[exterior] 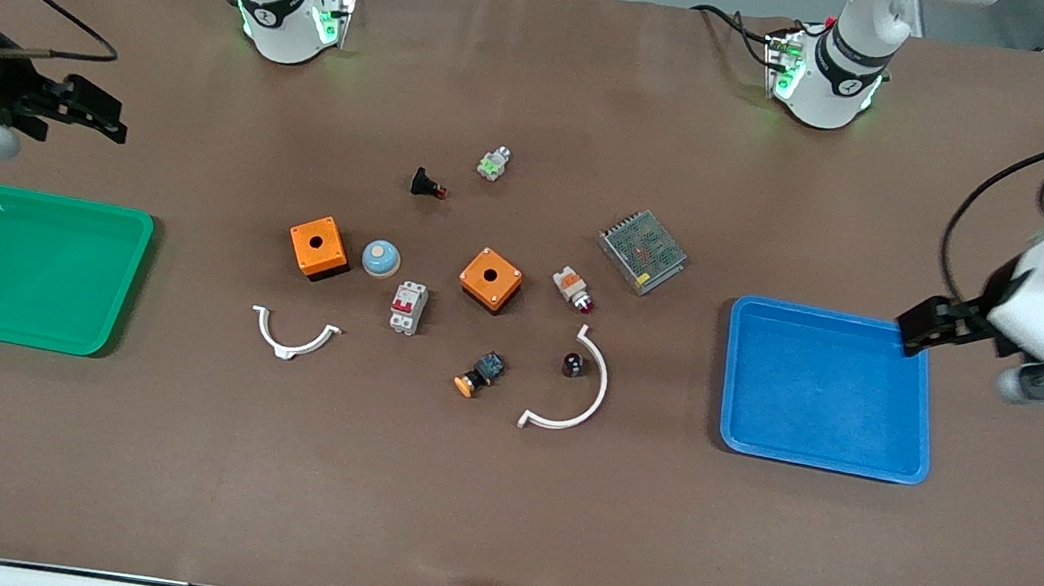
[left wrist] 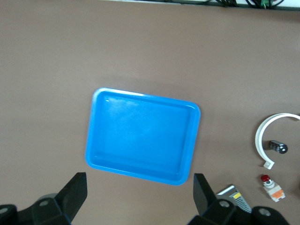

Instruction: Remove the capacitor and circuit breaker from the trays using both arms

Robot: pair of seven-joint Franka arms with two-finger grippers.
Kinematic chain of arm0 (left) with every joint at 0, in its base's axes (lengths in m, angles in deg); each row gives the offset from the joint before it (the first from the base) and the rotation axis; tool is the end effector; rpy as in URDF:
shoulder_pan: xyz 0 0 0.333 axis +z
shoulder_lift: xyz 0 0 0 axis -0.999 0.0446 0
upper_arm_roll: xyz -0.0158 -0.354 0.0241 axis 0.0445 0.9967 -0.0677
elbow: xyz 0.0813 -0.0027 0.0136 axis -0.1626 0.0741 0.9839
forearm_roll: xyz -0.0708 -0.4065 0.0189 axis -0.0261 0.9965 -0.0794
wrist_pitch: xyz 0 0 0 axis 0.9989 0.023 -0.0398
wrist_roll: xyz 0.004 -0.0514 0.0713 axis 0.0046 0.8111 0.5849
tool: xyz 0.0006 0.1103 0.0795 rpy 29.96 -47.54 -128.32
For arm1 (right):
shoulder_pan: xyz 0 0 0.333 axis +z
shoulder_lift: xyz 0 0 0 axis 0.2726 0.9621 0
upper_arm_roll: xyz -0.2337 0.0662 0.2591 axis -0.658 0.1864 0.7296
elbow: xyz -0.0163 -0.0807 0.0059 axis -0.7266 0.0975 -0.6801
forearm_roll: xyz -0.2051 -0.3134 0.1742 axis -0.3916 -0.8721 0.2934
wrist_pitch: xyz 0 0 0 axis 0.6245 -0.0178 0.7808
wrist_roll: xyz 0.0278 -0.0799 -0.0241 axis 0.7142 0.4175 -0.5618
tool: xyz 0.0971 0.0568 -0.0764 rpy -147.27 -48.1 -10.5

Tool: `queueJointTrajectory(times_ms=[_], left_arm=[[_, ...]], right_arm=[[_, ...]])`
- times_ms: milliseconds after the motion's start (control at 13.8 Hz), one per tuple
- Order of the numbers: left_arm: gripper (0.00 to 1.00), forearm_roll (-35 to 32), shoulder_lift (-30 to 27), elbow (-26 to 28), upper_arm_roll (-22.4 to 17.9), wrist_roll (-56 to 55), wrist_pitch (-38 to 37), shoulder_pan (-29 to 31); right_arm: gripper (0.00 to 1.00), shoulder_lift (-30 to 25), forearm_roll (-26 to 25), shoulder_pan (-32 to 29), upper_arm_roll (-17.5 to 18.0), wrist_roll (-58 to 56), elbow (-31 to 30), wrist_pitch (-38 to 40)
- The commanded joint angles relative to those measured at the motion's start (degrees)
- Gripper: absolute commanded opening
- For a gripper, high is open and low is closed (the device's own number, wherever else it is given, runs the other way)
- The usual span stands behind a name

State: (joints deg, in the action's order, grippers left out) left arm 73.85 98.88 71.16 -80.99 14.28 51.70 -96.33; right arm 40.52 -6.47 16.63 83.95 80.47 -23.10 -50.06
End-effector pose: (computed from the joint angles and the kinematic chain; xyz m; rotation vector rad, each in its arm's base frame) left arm 0.6524 -0.0858 0.6286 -3.0681 -0.1262 -0.1307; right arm 0.5463 0.0144 0.6119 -3.0819 -0.1005 0.1699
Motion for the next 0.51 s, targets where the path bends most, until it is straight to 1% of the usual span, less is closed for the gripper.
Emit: queueJointTrajectory(times_ms=[0, 73, 145, 218, 364, 436], left_arm=[[1.00, 0.0, -5.4, 4.8, 0.6, 4.6, -0.5, 3.1], [1.00, 0.1, -8.8, 8.6, 0.8, 5.0, -0.4, 5.2], [1.00, 1.1, -11.5, 12.1, 1.8, 5.2, 0.0, 7.4], [1.00, 2.5, -13.7, 14.2, 3.2, 5.3, 0.1, 9.6], [1.00, 2.5, -15.0, 14.7, 3.3, 5.2, -1.3, 10.2], [1.00, 2.5, -15.4, 14.7, 3.3, 5.2, -1.9, 10.2]], right_arm=[[1.00, -0.1, -1.3, -0.5, 0.9, -0.1, 4.2, 2.1], [1.00, -0.1, -1.5, -0.5, 0.9, -0.1, 5.1, 2.1], [1.00, -0.1, -2.1, -0.5, 0.9, -0.1, 5.4, 2.1], [1.00, -0.1, -2.8, -0.5, 0.9, -0.1, 5.6, 2.0], [1.00, 0.1, -3.0, -0.5, 0.9, -0.1, 6.6, 2.0], [1.00, 0.5, -2.9, -0.8, 0.9, -0.1, 8.2, 2.0]])
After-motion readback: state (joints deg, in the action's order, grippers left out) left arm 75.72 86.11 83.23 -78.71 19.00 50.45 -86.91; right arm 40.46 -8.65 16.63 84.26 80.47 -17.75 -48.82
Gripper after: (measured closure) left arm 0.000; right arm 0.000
